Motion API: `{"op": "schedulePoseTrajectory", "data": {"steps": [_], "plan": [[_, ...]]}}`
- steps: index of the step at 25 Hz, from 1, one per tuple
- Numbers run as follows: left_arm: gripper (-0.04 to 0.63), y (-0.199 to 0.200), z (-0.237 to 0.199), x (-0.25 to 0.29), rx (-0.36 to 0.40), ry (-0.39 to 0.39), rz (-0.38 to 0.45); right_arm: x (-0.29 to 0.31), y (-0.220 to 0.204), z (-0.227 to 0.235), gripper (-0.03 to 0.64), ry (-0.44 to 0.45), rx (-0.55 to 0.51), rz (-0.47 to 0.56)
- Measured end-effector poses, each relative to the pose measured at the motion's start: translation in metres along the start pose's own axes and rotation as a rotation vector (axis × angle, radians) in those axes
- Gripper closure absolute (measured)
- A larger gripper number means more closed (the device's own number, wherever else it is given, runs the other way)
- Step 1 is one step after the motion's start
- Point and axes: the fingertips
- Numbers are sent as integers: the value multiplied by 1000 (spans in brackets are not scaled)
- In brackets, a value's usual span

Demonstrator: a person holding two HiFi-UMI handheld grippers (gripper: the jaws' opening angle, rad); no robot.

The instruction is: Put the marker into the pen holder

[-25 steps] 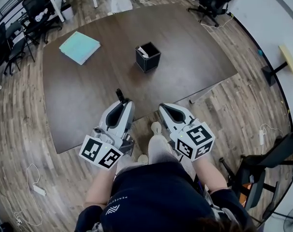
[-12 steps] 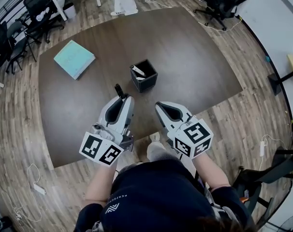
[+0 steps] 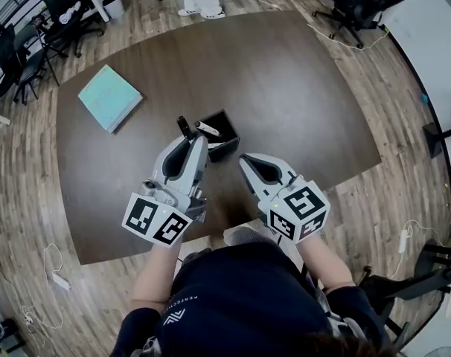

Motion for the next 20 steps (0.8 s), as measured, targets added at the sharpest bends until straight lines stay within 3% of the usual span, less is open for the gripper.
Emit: {"op": "schedulePoseTrajectory", "data": {"steps": [13,20], "plan": [[555,-20,-30,45,7,40,-26,31,-2,38,627,50,21,-41],[554,-32,-40,60,58,44,-58,40,-5,53,627,61,43,-55]]}}
Point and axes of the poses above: the fingertips, and each gripper's own axes: x forward along the fingers, z to its right, y out of its top, and after that the axes turned 5 degrees about z, right-handed
